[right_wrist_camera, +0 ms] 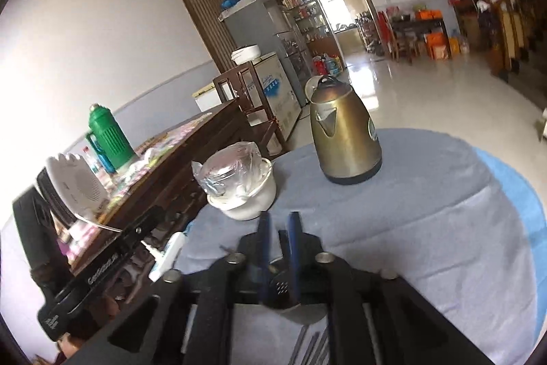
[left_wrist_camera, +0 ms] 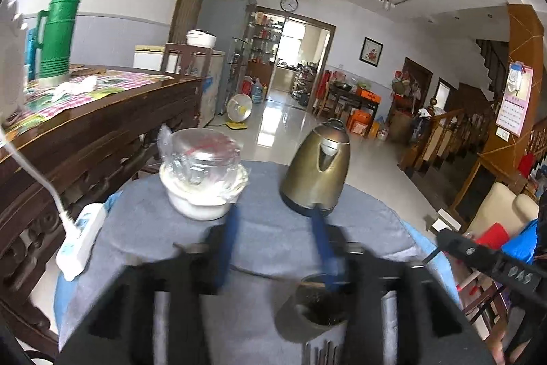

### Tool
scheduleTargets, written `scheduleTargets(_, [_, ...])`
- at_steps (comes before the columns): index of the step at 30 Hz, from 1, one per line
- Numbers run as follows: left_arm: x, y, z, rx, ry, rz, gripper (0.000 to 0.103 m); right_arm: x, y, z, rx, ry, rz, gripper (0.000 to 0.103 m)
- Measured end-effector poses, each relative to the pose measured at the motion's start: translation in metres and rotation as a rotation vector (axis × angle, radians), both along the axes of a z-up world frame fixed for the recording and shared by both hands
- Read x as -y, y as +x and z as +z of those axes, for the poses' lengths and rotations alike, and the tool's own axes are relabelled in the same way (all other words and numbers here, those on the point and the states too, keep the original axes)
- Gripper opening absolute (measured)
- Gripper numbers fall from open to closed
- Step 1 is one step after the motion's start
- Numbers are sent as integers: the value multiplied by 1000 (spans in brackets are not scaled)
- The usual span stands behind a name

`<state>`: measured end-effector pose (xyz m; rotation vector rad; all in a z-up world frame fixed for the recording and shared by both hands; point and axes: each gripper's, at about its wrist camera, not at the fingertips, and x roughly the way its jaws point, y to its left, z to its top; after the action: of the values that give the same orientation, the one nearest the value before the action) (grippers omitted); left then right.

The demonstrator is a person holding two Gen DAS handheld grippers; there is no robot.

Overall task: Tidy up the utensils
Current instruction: 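Lower the right gripper's chopstick into the holder cup and open it, then lower the left gripper's chopstick into the holder cup and open it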

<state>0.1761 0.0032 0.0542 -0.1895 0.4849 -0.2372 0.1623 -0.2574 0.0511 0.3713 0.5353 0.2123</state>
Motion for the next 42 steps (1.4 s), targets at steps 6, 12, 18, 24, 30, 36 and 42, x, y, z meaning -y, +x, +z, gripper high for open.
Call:
scheduleTargets(6, [-23,-13,-13,-19,30,12,51,15,-38,-8,66,63,-39,66])
scheduleTargets(12, [-94,22,-48,-266,-207,63,55,38,-76,-15,127,135,-42,66])
scheduleTargets(18, [-115,64,-99,-520,-409,83,55,56,-98,-48,85,103,-54,66])
scheduleTargets(24, [-102,113,-153,-732,-577,127,55,71,-100,-97,-46,63,-77,66])
scheduleTargets(30, [-98,147,-197,-838,-731,220,55,95,-93,-104,-56,77,-113,66])
scheduleTargets(36, [-101,162,-220,-864,-821,296,53,104,-81,-114,-67,90,-122,66])
scheduleTargets(42, [-97,169,-230,-865,-810,305,13,107,-69,-129,-101,120,-117,66])
